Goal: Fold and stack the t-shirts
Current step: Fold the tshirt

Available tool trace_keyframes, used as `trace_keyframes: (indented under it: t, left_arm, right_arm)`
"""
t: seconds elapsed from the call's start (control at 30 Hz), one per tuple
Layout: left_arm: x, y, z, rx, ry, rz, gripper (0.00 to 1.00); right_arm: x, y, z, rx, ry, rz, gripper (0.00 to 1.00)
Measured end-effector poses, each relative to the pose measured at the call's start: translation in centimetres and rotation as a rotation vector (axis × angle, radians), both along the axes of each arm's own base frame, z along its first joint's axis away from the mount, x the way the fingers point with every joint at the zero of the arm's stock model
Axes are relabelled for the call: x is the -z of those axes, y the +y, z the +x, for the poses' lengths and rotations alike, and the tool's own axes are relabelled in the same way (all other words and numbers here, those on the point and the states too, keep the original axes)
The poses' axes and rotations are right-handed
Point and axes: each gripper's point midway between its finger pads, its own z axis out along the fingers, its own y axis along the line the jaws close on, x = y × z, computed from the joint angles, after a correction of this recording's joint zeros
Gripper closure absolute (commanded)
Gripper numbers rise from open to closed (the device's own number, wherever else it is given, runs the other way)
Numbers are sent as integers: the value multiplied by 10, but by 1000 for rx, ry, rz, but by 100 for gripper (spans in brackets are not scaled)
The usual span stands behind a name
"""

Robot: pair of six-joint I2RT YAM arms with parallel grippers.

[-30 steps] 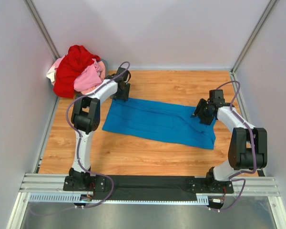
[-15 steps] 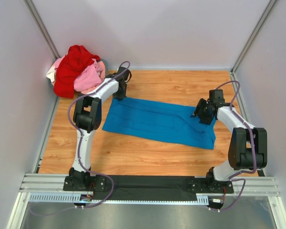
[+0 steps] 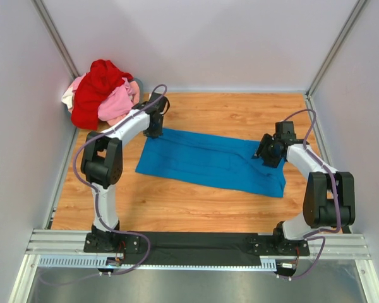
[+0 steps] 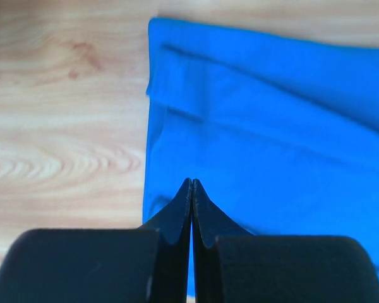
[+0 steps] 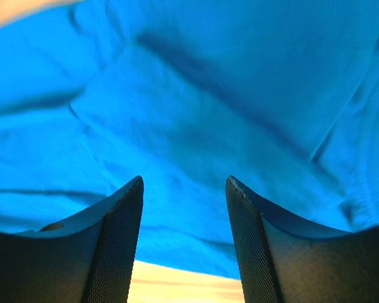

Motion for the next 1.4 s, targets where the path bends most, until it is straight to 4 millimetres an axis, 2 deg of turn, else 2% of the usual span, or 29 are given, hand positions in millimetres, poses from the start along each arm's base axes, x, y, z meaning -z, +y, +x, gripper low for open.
trace_keyframes:
  t: [0.1, 0.2, 0.27, 0.3, 0.33, 0.37, 0.43, 0.47, 0.53, 0.63, 0.67, 0.73, 0.83, 0.93, 1.03, 1.23, 1.3, 1.4]
  left_arm:
    - [-19, -7, -15, 19, -36, -13, 100]
    - [-33, -24, -24, 58, -71, -10, 100]
    - [-36, -37, -26, 84, -86, -13, 79]
    - [-35, -42, -27, 93, -87, -20, 73]
    - [-35, -47, -28, 106, -86, -19, 73]
    - [-35, -50, -28, 113, -75, -20, 73]
    - [-38, -57, -16, 114, -84, -26, 79]
    - [-41, -61, -7, 112, -95, -32, 81]
    - [-45, -69, 10, 111, -118, -52, 85]
    - [-50, -80, 25, 114, -133, -90, 90]
    - [-50, -81, 25, 115, -130, -100, 91]
    - [-48, -83, 19, 118, -116, -114, 92]
    - [-38, -75, -3, 120, -72, -114, 92]
    - [-31, -56, -45, 123, -13, -102, 93]
    - [-38, -38, -85, 124, -5, -110, 96]
    - [-56, -16, -136, 118, -61, -157, 96]
    - [-55, -11, -146, 116, -63, -159, 96]
    - [-53, -10, -148, 113, -60, -160, 96]
  right_arm:
    - [5, 10, -15, -30, 13, -8, 45]
    - [4, 22, -24, -70, 13, -26, 45]
    - [1, 28, -24, -90, 2, -32, 45]
    - [0, 30, -24, -97, -1, -35, 45]
    - [-2, 31, -23, -100, -6, -36, 46]
    - [-5, 32, -21, -101, -9, -35, 55]
    - [-16, 36, -11, -111, -37, -29, 63]
    - [-24, 39, -3, -118, -52, -27, 76]
    - [-40, 52, 20, -156, -90, -27, 87]
    - [-62, 91, 62, -245, -145, -22, 94]
    - [-66, 104, 73, -272, -162, -19, 98]
    - [-67, 131, 83, -331, -164, -12, 98]
    - [-55, 164, 91, -404, -140, 9, 99]
    - [-35, 187, 95, -458, -98, 18, 100]
    - [-9, 204, 95, -499, -43, 19, 100]
    - [21, 217, 87, -540, 24, 20, 100]
    - [25, 217, 86, -543, 36, 18, 100]
    - [25, 216, 85, -548, 36, 17, 100]
